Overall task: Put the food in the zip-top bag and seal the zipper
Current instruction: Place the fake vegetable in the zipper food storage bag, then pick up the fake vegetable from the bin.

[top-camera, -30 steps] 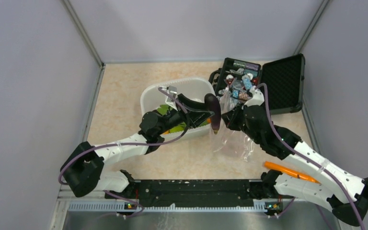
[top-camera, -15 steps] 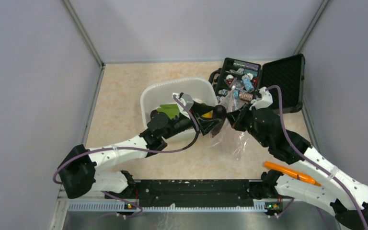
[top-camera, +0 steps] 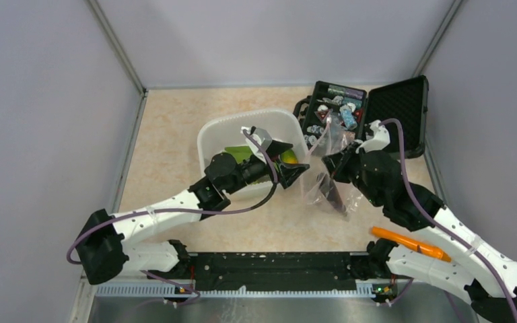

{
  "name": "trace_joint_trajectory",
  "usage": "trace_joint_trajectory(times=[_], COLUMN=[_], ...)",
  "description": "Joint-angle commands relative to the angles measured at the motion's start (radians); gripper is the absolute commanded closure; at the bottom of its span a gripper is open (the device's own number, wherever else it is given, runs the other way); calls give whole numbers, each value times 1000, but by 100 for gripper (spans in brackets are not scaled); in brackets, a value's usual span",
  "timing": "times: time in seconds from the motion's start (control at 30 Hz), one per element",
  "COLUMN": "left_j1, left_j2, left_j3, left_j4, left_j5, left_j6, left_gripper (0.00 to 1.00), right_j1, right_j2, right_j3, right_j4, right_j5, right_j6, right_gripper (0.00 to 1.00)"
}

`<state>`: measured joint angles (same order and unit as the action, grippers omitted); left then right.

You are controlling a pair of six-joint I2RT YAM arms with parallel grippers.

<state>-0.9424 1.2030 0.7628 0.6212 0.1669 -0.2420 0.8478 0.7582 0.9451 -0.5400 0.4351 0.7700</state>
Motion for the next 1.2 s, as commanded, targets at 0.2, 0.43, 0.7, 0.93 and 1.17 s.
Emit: trace_joint_trajectory(times=[0.2, 0.43, 0.7, 0.93, 1.17], left_j1=[-2, 13, 240, 370, 375], left_j2=[-82, -92, -41, 33, 143], left_j3=[74, 105, 146, 177, 286], left_j4=[-174, -382, -605, -717, -779], left_j5=[-157, -479, -391, -307, -212], left_j6=[7, 46, -49, -289, -479], left_gripper=[6, 1, 1, 1, 1], right_j1=[-9, -10, -10, -10, -10], right_j2=[-38, 20, 0, -13, -23], right_j3=[78, 85, 20, -3, 7], right_j4=[38, -45, -5, 13, -4], right_j5=[35, -56, -112, -68, -35], right_j6=[-115, -179, -153, -115, -106], right_gripper=[100, 100, 100, 100, 100])
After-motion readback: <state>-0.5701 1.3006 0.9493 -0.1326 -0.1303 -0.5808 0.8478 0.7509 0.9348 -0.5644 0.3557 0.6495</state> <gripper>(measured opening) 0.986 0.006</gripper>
